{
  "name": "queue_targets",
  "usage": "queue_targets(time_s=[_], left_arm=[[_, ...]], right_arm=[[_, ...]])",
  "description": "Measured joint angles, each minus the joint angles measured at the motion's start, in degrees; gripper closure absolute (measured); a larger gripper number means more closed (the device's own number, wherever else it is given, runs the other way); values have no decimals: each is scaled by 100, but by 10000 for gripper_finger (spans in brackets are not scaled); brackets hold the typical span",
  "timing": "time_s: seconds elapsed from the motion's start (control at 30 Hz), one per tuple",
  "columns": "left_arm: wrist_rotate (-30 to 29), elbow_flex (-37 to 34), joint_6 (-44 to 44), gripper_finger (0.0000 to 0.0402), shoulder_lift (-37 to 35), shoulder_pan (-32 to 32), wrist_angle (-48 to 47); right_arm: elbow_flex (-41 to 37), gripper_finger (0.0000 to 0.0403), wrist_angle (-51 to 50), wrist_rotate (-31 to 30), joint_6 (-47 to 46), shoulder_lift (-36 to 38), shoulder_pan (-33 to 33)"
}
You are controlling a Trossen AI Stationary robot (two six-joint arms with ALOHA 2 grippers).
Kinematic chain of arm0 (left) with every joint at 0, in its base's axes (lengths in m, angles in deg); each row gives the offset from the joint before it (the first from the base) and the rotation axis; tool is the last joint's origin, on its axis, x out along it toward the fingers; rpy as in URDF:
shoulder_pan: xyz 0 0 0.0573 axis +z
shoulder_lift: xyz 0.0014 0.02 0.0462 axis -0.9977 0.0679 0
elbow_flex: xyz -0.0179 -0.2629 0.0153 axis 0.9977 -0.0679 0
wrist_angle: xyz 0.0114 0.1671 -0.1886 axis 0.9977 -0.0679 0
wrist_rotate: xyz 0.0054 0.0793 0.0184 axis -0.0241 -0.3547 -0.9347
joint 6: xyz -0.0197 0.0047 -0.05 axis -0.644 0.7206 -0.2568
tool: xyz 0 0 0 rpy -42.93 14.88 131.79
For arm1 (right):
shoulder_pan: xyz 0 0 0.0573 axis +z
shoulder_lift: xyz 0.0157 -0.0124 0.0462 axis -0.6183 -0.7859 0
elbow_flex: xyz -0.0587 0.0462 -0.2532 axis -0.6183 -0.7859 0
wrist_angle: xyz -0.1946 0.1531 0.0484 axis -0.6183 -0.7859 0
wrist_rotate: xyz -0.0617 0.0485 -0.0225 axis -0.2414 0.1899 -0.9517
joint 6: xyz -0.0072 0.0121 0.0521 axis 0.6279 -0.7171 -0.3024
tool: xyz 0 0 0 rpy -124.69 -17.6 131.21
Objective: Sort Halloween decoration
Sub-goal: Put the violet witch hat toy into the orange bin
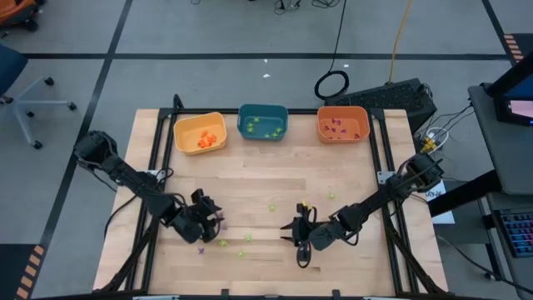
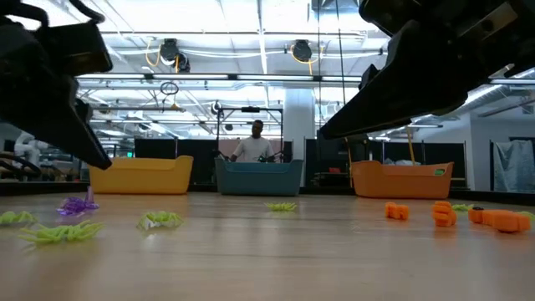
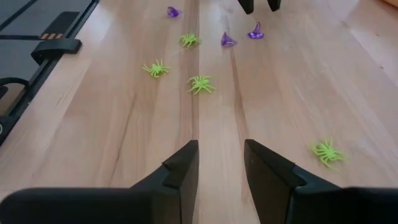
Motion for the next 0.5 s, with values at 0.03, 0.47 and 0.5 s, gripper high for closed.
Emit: queue_targets(time_s=[0.03,0.47,0.5], left_arm=[[-48,0,4,226,0,-62,-27],[-774,0,-299,226,0,-761,-91],[-867,0,-310,226,0,-810,-90]], right_arm=[[0,289,-2,0,-14,0,15],[0,289,-2,-24,-177,0,135],[0,289,-2,-25,-177,0,135]])
